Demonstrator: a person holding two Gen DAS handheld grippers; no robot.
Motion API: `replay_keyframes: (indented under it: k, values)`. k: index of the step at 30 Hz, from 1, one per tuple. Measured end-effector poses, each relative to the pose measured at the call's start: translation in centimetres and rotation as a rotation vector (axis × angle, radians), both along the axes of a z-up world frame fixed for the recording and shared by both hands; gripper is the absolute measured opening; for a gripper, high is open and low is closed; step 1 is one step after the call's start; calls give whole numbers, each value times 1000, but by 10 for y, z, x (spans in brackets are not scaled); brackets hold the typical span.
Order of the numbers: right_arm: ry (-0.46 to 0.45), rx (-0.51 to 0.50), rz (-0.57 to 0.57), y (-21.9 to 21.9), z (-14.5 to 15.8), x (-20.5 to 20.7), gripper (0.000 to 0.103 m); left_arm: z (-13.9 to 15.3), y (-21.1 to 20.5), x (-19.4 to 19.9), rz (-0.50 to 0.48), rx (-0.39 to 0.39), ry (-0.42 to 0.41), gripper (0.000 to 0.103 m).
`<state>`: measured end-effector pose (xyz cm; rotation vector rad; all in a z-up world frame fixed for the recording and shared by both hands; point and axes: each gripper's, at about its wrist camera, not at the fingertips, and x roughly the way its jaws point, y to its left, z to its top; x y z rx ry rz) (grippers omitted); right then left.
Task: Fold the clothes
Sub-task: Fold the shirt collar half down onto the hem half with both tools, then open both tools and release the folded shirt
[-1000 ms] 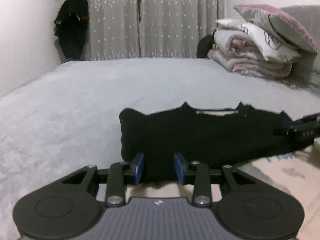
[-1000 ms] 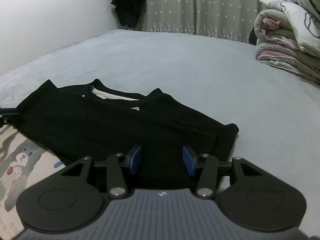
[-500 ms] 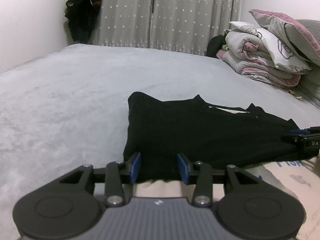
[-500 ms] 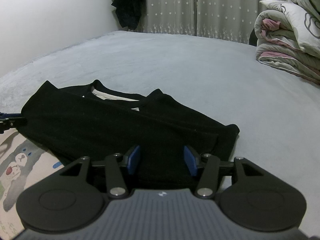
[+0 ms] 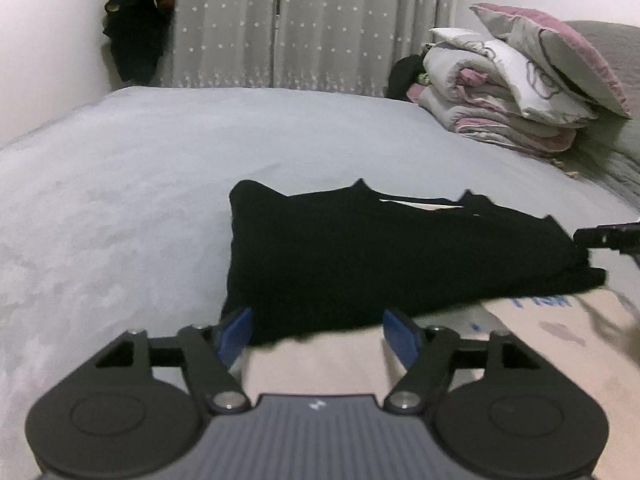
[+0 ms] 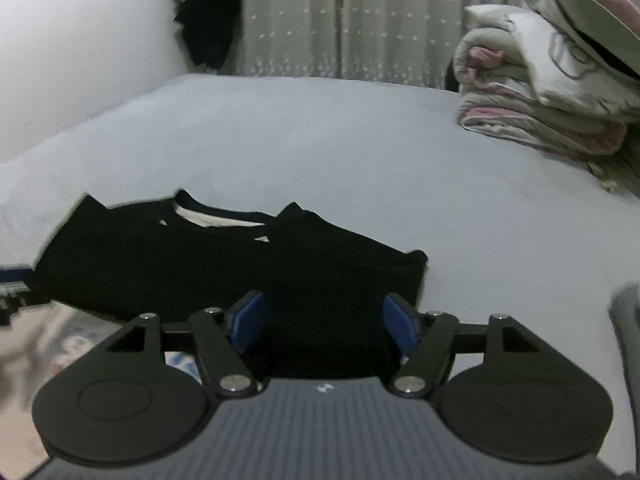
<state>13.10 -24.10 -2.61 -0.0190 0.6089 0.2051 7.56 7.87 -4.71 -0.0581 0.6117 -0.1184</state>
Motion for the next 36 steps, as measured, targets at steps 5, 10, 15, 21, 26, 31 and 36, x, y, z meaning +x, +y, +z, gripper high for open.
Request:
replay_keyframes:
  k: [5, 10, 15, 21, 26, 31, 36]
  values:
    - [65, 107, -69, -12, 11, -36, 73, 7, 2, -28, -2, -2, 36, 75]
    - [139, 117, -104, -9, 12, -66, 74, 7, 10, -52, 10, -11, 90, 75]
    - [179, 139, -119, -6, 7, -95, 75, 5, 21, -72, 34, -15, 117, 75]
    - [175, 124, -149, -3, -15, -129, 76, -4, 26, -87, 84, -76, 121, 75]
    - [198, 3, -165, 1, -35, -142, 91, -2, 15, -90, 113, -33, 127, 76]
    - [192, -17, -186, -7, -33, -151, 96, 15, 11, -101, 115, -66, 59, 76]
    - [106, -6, -237, -9, -16, -158, 96, 26, -10, -111, 40, -37, -4, 82]
